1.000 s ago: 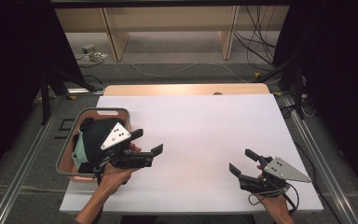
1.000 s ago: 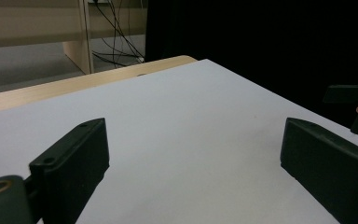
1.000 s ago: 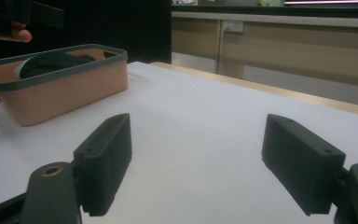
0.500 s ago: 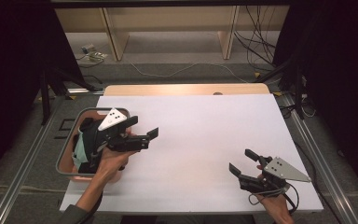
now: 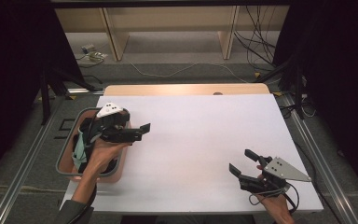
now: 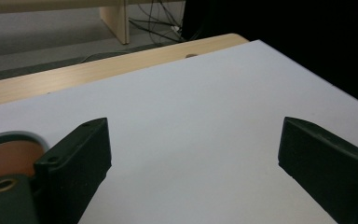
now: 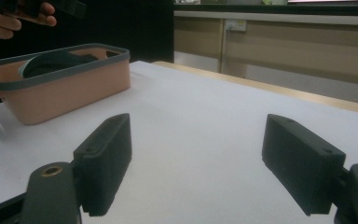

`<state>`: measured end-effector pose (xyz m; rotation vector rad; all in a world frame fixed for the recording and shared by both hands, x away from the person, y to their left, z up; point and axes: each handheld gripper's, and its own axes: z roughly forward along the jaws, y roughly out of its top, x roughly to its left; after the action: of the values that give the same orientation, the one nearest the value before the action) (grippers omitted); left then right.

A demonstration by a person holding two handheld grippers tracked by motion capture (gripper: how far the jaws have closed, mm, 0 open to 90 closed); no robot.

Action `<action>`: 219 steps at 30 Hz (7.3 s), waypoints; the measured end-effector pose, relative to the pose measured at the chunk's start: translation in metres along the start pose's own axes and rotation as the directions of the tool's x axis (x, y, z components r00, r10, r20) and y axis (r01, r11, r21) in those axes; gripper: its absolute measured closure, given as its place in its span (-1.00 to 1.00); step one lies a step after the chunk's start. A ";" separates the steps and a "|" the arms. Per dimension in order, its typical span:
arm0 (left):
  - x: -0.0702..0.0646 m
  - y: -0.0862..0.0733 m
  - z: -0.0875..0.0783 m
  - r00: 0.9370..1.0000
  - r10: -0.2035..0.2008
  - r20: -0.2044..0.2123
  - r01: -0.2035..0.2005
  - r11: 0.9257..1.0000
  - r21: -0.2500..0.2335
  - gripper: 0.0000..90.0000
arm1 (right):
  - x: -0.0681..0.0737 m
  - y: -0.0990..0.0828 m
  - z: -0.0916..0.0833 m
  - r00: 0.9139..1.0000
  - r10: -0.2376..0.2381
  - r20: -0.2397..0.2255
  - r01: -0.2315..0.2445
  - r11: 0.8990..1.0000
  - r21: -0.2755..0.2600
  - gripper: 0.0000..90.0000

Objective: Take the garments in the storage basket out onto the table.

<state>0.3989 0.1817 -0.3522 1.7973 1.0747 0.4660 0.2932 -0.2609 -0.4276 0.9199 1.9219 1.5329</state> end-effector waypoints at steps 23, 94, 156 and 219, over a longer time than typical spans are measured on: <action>0.060 -0.013 -0.029 0.976 0.004 -0.217 0.035 0.984 0.177 -0.80 | -0.001 0.000 0.000 1.000 -0.006 -0.004 0.006 1.000 0.005 -0.45; 0.134 -0.078 -0.004 0.911 -0.105 -0.398 0.316 0.798 0.513 -0.22 | -0.001 -0.002 0.003 1.000 -0.002 -0.022 0.003 0.999 0.035 -0.41; 0.137 -0.034 -0.076 0.856 -0.507 0.098 0.513 0.857 -0.047 0.39 | -0.005 -0.001 0.001 1.000 0.021 -0.007 -0.021 1.000 0.023 -0.38; 0.060 0.004 -0.064 0.824 -0.429 0.370 0.506 0.850 -0.143 0.39 | -0.005 -0.002 0.002 1.000 0.021 -0.011 -0.021 1.000 0.023 -0.37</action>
<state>0.3885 0.2651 -0.3266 1.2765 1.1262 -0.0133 0.2971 -0.2635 -0.4300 0.9461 1.9471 1.5335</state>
